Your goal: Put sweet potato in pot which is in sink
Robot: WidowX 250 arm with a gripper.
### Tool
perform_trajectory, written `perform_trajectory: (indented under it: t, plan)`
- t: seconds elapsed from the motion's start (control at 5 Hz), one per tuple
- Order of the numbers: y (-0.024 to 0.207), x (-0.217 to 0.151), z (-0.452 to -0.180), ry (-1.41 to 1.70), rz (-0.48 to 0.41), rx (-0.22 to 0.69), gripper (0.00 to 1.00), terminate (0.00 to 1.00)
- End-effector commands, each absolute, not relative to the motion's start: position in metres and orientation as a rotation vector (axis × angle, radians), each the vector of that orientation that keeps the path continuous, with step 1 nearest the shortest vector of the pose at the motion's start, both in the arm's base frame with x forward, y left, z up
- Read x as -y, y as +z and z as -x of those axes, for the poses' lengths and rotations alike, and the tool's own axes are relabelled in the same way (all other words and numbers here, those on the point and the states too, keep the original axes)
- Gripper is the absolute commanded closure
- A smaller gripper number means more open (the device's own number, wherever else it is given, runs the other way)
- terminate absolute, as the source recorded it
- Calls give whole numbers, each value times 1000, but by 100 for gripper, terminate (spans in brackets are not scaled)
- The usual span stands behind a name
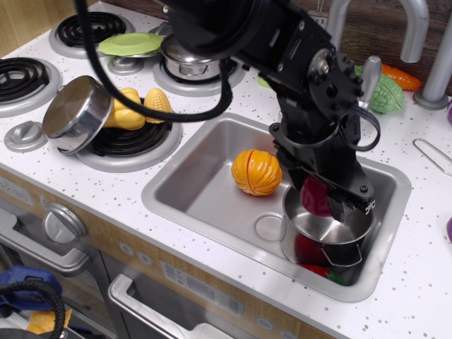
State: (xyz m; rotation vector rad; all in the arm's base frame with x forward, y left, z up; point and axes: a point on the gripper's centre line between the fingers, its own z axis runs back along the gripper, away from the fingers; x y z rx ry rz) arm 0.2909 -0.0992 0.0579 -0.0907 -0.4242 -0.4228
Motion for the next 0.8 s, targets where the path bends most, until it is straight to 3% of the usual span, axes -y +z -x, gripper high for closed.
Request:
perform_trajectory:
  t: [0.0,0.4,0.6]
  plan:
    - [62,90,-315,-475,122,487,0,0]
    - [56,87,-316,-524,145,513,0,0]
    - [56,87,-316,-524,145,513,0,100]
